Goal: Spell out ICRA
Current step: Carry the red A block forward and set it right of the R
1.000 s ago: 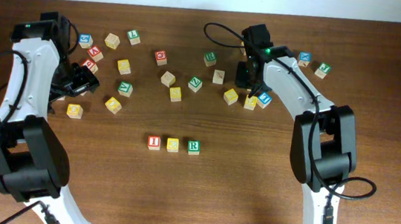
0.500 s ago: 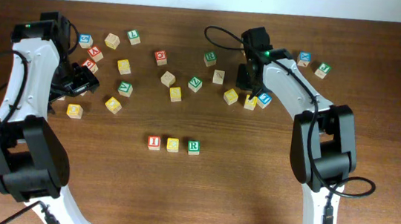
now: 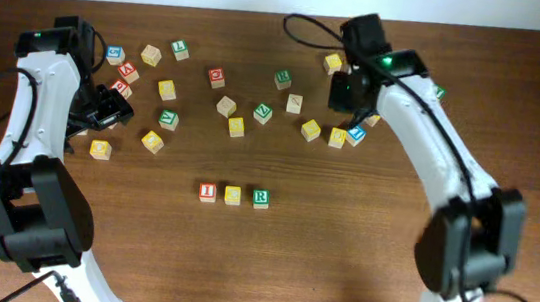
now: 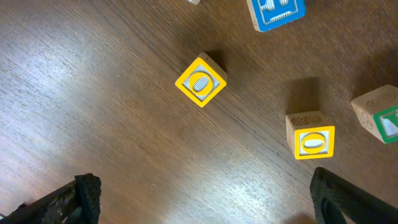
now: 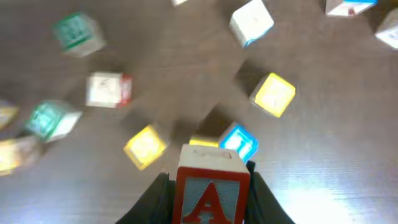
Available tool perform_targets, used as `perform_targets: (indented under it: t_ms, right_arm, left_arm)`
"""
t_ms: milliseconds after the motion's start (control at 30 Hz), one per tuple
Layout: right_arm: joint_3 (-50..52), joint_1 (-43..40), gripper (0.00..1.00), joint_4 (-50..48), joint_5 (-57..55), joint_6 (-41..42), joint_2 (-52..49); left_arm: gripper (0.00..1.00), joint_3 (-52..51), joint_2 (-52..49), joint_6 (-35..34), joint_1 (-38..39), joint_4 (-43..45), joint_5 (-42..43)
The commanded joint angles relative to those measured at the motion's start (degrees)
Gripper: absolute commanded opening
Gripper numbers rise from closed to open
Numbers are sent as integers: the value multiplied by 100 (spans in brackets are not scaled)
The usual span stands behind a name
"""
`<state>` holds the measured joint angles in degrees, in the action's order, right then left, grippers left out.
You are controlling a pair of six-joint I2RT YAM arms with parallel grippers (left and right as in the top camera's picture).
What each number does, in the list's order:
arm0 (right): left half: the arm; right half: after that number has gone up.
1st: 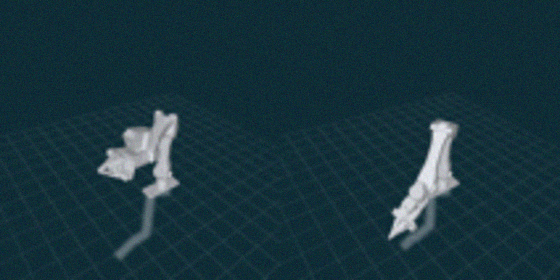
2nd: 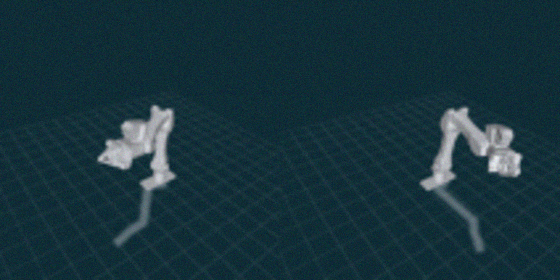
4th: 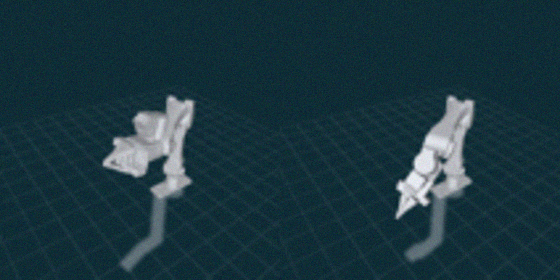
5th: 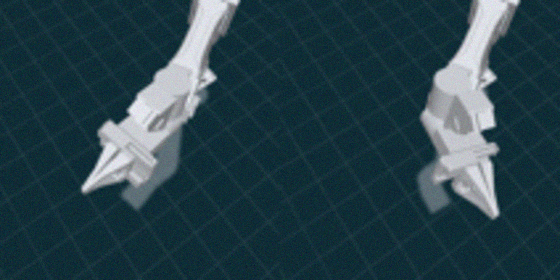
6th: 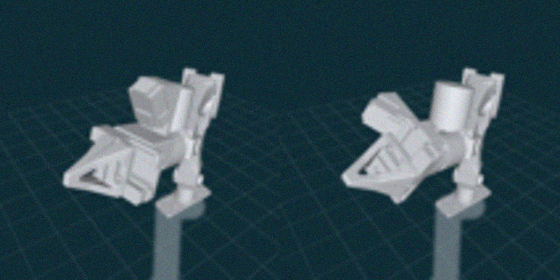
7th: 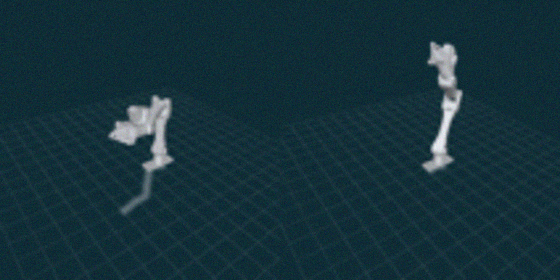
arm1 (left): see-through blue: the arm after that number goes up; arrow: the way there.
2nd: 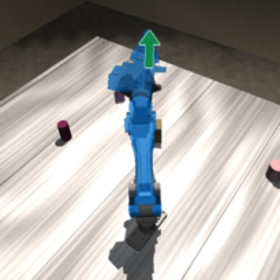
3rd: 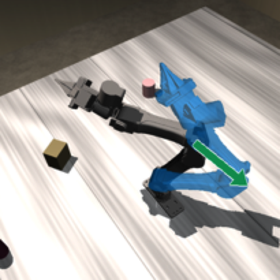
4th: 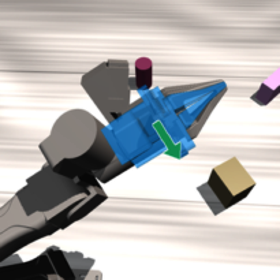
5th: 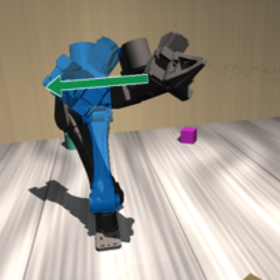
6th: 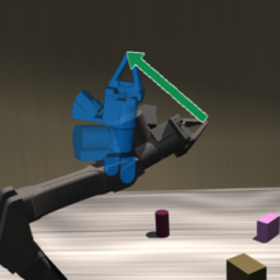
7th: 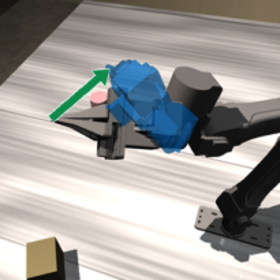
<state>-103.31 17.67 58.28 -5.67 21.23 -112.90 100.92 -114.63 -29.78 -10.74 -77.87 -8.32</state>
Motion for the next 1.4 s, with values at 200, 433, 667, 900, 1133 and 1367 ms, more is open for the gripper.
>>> perform_targets:
  t_ms: [200,433,667,900,1133,1367]
  right_arm:
    - [730,1556,26,1174,457,1034,796]
    - [3005,2131,26,-953,498,1722,796]
    - [3560,2133,26,-1858,87,1729,763]
    - [3727,2133,27,-1974,46,1954,741]
    - [3995,2133,31,-2280,48,1956,741]
    - [3993,2133,29,-2396,221,1759,741]
  left_arm:
    - [99,9,96,26,-20,0,17]
    - [99,9,96,26,-20,0,17]
    - [99,9,96,26,-20,0,17]
    - [99,9,96,26,-20,0,17]
    - [99,9,96,26,-20,0,17]
    - [99,9,96,26,-20,0,17]
